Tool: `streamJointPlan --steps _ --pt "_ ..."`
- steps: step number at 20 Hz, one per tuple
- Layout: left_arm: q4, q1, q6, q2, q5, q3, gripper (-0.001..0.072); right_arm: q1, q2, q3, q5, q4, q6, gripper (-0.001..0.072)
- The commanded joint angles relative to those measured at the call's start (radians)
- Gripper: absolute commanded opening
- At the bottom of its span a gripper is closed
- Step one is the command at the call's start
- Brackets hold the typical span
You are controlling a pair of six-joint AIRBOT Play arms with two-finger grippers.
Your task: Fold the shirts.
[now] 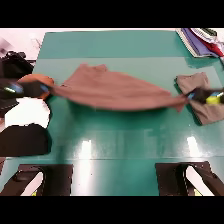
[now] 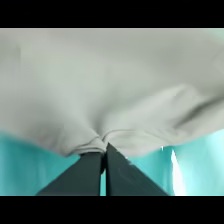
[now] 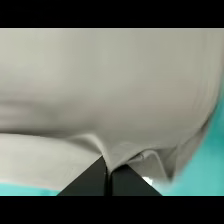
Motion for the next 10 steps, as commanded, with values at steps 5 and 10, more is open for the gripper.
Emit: streamJointPlan --steps 5,10 --pt "0.131 0.0 -0.105 0.064 0.023 0.795 0.0022 0.004 0.082 0.742 0.018 -0.148 0.07 0.0014" --pt "0.185 0.0 -0.119 0.038 0.064 0.874 0.0022 0.004 -0.063 1.112 0.196 -0.266 0.137 0.0013"
